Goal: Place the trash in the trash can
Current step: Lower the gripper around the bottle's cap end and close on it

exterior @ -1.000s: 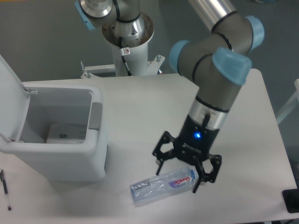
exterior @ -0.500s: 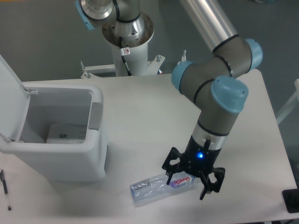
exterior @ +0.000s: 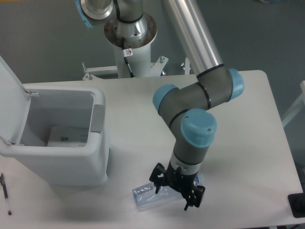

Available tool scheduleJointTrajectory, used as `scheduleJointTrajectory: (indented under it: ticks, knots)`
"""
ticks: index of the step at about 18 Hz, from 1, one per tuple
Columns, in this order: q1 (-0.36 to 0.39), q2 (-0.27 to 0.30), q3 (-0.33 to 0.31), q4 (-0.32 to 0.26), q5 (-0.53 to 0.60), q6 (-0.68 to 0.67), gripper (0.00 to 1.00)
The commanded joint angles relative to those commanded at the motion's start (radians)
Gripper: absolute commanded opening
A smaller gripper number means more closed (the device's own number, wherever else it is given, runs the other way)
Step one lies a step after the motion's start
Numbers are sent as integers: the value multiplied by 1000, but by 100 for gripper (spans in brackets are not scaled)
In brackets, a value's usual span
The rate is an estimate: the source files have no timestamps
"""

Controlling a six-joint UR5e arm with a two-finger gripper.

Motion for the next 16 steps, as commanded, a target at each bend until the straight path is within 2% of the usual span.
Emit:
scheduleJointTrajectory:
  ticks: [2,4,10,12,16]
  knots:
    - [-18,-5,2,-28,71,43,100]
    - [-29,-11,5,-51,95,60,100]
    - [-45,-18,-5,-48,97,68,100]
    - [-66,-22,-6,-52,95,120,100]
    - [-83,-17,-29,-52,97,134,100]
